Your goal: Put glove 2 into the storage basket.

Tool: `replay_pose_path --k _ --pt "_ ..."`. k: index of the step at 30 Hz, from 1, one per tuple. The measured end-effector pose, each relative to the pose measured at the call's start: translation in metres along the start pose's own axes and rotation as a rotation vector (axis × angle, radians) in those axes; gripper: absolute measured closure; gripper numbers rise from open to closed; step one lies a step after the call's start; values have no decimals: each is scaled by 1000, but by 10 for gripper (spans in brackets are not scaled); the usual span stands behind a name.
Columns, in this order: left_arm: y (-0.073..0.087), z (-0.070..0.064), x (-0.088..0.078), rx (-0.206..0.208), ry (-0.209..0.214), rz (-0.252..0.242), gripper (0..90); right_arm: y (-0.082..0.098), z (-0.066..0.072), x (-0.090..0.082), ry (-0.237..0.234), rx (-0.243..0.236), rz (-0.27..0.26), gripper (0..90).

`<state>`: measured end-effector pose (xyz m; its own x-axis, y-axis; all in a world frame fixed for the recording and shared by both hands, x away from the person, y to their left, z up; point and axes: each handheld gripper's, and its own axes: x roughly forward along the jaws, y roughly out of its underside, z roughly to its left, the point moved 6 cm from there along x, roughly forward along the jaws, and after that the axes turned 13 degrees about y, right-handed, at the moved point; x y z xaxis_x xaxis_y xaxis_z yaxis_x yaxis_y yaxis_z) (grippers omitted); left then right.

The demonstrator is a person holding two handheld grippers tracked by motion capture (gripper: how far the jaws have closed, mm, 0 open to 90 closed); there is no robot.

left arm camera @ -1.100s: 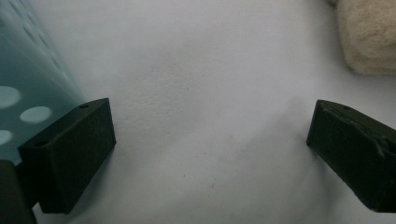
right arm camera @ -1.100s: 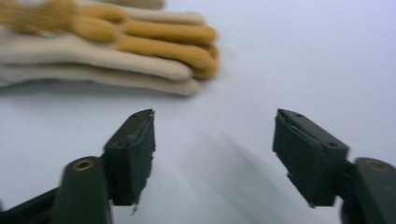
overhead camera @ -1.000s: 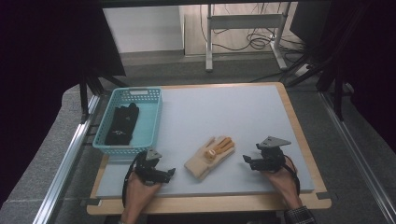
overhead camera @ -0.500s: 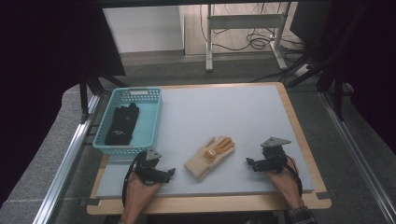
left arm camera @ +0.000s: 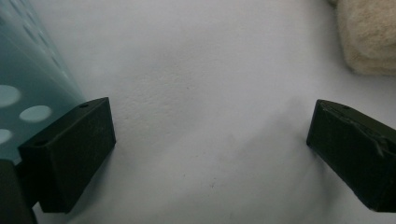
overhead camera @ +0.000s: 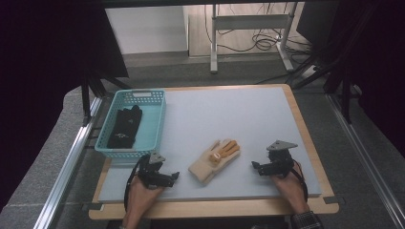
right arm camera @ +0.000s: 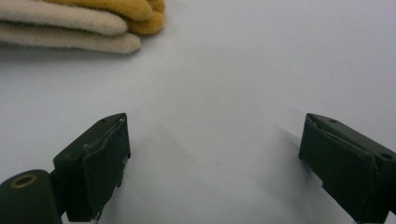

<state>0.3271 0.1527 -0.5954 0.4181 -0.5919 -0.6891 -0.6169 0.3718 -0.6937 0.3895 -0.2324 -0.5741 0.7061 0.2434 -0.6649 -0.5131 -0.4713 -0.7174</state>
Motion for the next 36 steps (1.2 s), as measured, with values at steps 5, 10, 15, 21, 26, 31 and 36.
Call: replay_pose_path --k 5,10,15,21,26,31,36 --pt "0 0 0 -3 1 -2 17 0 0 0 1 0 0 85" --pt "-2 -3 -1 -8 11 12 22 0 0 0 1 1 0 85" --pt "-12 -13 -2 1 67 -1 26 0 0 0 2 1 0 85" --pt "-32 -26 0 25 118 -12 24 0 0 0 2 0 -1 85" --pt "-50 -37 3 59 158 0 17 0 0 0 3 0 -1 85" --pt "-74 -52 14 89 222 24 5 0 0 0 3 1 -2 85" --pt "-92 -62 30 111 263 53 0 0 0 0 3 1 -2 85"
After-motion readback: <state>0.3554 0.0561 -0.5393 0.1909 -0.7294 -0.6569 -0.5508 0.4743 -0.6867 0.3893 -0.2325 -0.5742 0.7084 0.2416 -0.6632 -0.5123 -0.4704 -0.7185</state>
